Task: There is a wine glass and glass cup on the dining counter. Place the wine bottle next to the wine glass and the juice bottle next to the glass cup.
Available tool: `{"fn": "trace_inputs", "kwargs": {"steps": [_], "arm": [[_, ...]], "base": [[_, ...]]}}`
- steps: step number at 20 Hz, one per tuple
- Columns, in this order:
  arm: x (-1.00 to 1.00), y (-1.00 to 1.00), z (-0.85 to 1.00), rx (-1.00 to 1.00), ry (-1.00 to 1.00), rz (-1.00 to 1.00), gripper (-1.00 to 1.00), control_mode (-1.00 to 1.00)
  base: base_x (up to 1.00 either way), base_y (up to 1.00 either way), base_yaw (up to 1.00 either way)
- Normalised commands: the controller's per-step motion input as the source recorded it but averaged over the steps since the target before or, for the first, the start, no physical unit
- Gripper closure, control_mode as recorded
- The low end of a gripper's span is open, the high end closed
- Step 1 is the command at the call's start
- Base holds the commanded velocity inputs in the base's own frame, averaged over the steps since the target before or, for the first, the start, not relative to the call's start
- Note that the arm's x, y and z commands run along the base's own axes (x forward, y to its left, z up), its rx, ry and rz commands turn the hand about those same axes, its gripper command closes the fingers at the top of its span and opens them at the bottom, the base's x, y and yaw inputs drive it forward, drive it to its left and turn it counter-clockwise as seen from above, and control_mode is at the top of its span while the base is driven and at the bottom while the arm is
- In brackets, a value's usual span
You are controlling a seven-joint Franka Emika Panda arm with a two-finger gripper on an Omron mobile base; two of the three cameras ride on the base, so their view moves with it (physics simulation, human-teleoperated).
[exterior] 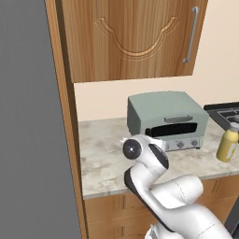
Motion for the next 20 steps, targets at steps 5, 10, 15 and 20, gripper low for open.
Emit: {"fn": "trace_inputs", "kwargs": {"steps": [5, 10, 15, 20], "arm": [[-0.25, 0.02, 0.46, 0.0, 0.01, 0.04, 1.0, -1.0], [-0.24, 0.0, 0.44, 0.0, 0.0, 0.02, 1.0, -1.0], [-0.27, 0.01, 0.4, 0.0, 0.0, 0.03, 1.0, -1.0], [-0.27, 0.0, 0.38, 0.0, 0.0, 0.05, 1.0, -1.0]], "base": [[0.0, 0.0, 0.0], [0.0, 0.0, 0.0], [0.0, 0.0, 0.0], [0.0, 0.0, 0.0]]}}
